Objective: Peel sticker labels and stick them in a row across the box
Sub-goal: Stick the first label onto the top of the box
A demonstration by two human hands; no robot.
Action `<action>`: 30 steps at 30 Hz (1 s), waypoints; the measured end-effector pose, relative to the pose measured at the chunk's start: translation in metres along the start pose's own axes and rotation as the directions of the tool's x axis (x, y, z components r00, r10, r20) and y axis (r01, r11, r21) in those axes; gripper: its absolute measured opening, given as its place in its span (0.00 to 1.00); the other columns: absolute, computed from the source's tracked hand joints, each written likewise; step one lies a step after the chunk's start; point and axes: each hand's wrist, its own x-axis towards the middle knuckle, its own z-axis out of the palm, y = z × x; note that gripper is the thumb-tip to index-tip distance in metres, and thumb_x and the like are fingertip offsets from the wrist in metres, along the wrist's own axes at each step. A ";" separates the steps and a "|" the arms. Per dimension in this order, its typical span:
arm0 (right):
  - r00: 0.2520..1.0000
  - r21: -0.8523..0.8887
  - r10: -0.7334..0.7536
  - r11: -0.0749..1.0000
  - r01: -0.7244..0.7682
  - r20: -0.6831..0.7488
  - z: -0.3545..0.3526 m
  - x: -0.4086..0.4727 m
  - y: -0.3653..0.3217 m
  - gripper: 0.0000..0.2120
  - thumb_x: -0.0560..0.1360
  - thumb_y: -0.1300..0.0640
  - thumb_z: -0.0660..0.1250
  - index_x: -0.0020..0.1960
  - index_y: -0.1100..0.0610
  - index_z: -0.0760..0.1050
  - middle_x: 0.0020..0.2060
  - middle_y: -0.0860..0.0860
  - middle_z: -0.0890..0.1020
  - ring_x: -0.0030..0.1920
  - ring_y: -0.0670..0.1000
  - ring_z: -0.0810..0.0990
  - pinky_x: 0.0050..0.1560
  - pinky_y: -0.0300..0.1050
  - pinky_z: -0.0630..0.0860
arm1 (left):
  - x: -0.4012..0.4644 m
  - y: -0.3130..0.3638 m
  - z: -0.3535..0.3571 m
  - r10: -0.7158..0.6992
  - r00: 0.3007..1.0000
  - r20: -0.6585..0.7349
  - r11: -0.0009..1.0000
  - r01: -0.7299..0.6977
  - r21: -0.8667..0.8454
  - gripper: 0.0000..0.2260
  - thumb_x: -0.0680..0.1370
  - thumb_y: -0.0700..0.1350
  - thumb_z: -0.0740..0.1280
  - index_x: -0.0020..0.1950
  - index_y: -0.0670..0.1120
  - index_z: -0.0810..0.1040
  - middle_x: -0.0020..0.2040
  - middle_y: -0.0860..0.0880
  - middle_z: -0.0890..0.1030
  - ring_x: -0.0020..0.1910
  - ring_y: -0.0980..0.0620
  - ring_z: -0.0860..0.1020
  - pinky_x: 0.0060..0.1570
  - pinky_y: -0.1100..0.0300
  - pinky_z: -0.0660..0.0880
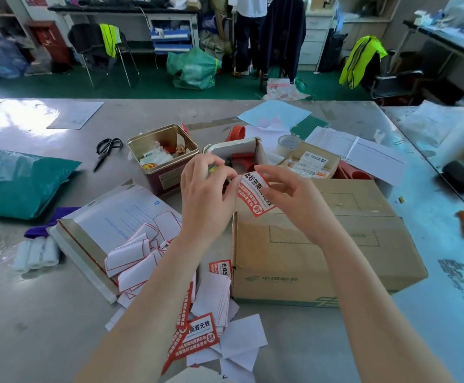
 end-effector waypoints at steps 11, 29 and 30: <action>0.941 0.117 0.161 0.984 -0.132 -0.297 0.000 -0.006 0.006 0.16 0.76 0.43 0.62 0.55 0.53 0.76 0.44 0.48 0.83 0.44 0.48 0.82 0.42 0.47 0.79 | -0.010 0.009 -0.007 -0.633 0.757 0.163 0.638 0.629 -0.444 0.10 0.76 0.50 0.66 0.50 0.45 0.80 0.50 0.50 0.81 0.50 0.54 0.78 0.47 0.64 0.76; 0.913 -0.176 0.207 0.943 -0.281 -0.352 0.027 -0.004 0.033 0.24 0.78 0.43 0.58 0.36 0.63 0.75 0.29 0.52 0.75 0.29 0.48 0.67 0.31 0.42 0.61 | -0.033 0.015 -0.005 -0.747 0.299 0.594 -0.060 0.859 -0.508 0.07 0.77 0.48 0.66 0.40 0.48 0.79 0.40 0.51 0.82 0.42 0.59 0.77 0.40 0.68 0.67; 0.916 -0.191 0.190 0.944 -0.269 -0.354 0.027 -0.005 0.034 0.20 0.78 0.46 0.59 0.39 0.61 0.78 0.31 0.50 0.78 0.30 0.47 0.69 0.32 0.41 0.63 | -0.035 0.014 -0.004 -0.747 0.323 0.580 -0.018 0.863 -0.504 0.08 0.77 0.48 0.66 0.40 0.48 0.80 0.40 0.52 0.82 0.43 0.60 0.76 0.40 0.69 0.67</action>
